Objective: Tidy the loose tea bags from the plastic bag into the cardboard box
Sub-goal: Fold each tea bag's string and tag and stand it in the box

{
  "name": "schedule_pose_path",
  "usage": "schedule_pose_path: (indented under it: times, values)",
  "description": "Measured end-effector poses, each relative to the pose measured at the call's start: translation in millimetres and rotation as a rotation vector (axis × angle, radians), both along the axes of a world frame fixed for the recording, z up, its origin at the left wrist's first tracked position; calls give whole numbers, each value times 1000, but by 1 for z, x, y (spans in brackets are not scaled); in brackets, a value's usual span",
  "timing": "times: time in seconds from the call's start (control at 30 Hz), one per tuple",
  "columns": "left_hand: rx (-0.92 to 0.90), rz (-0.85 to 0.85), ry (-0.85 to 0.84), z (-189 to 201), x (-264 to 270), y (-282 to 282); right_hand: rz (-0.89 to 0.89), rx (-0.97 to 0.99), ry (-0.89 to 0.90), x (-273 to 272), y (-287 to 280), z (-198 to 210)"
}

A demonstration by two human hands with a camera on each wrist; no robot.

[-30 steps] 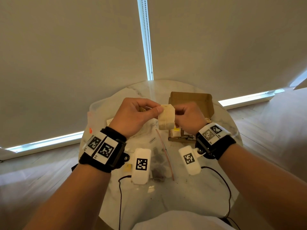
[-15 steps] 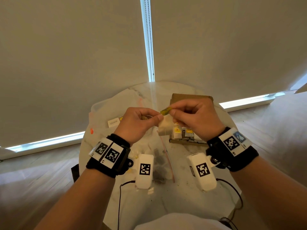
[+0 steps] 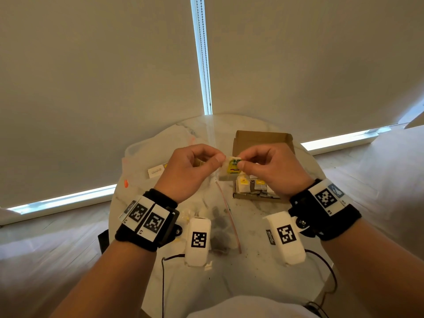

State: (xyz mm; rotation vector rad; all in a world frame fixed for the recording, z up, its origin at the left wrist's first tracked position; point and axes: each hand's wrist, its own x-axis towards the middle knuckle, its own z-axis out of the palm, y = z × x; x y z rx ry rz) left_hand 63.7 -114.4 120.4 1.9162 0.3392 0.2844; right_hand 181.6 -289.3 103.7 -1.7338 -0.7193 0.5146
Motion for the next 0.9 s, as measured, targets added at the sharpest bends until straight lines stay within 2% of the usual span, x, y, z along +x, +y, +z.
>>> schedule_pose_path:
  times: [0.23, 0.3, 0.5, 0.6, 0.7, 0.8, 0.9]
  values:
    - [-492, -38, 13, 10, -5, 2, -5, 13, -21, 4, 10, 12]
    - [-558, -69, 43, 10, -4, 4, -43, 65, -23, 3, 16, 15]
    - [-531, -60, 99, 11, -3, 4, -134, 118, -35, 2, 24, 19]
    - [-538, -14, 86, 11, 0, 2, -226, 93, -238, -6, 27, 21]
    - [-592, -3, 63, 10, 4, -2, -106, 9, -413, -22, 35, 27]
    - [-619, -31, 50, 11, 7, -7, -24, -88, -431, -28, 43, 28]
    - [-581, -36, 30, 10, 7, -9, -33, -61, -375, -29, 47, 28]
